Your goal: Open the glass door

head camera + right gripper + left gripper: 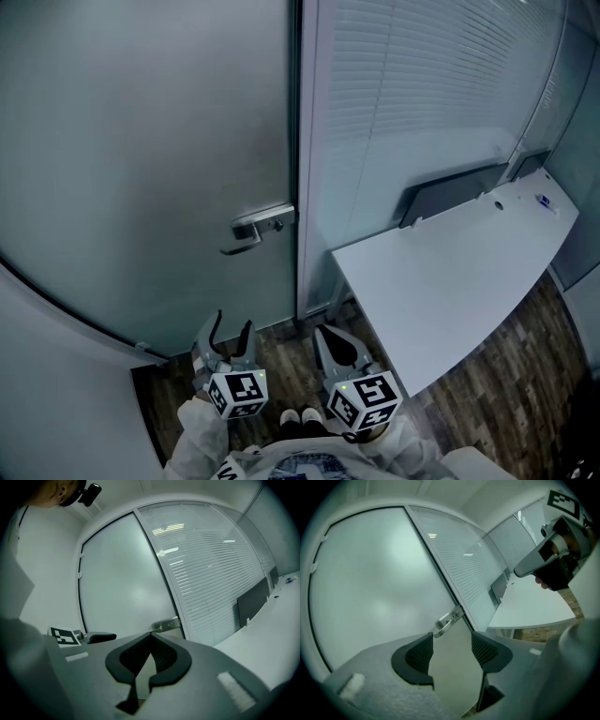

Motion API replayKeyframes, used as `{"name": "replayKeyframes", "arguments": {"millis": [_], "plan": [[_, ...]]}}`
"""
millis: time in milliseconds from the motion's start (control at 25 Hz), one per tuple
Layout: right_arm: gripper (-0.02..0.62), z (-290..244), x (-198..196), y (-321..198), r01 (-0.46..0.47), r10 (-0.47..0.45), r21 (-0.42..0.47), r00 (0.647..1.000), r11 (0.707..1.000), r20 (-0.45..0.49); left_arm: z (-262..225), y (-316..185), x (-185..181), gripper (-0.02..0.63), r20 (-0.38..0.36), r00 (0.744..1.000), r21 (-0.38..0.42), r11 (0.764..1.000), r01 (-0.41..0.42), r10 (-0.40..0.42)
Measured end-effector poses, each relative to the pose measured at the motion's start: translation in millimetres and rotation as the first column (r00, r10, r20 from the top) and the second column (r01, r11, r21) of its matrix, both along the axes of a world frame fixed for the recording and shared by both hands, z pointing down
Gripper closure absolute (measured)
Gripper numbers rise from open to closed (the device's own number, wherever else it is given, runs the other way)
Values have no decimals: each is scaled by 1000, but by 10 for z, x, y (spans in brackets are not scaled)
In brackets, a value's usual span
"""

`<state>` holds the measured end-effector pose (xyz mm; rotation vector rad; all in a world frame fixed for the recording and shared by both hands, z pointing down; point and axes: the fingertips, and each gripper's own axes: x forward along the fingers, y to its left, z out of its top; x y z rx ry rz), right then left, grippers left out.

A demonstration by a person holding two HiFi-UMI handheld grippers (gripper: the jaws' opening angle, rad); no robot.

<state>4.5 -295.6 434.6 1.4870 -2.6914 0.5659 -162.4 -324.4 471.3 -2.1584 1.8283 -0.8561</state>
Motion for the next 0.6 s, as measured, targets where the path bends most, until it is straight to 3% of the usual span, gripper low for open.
{"name": "replayKeyframes", "arguments": {"millis": [160, 320, 600], "plan": [[592, 59, 23, -27, -17, 17, -12, 1000, 1000, -10, 63, -255, -70, 342, 168, 985, 14, 999, -30, 27], [592, 65, 82, -46, -36, 35, -19, 999, 999, -26, 130, -548, -101, 342, 364, 930, 28, 997, -73, 58], [592, 110, 231, -29, -80, 78, -39, 996, 996, -42, 231, -1004, -80, 344, 481, 872, 11, 994, -112, 93]]}}
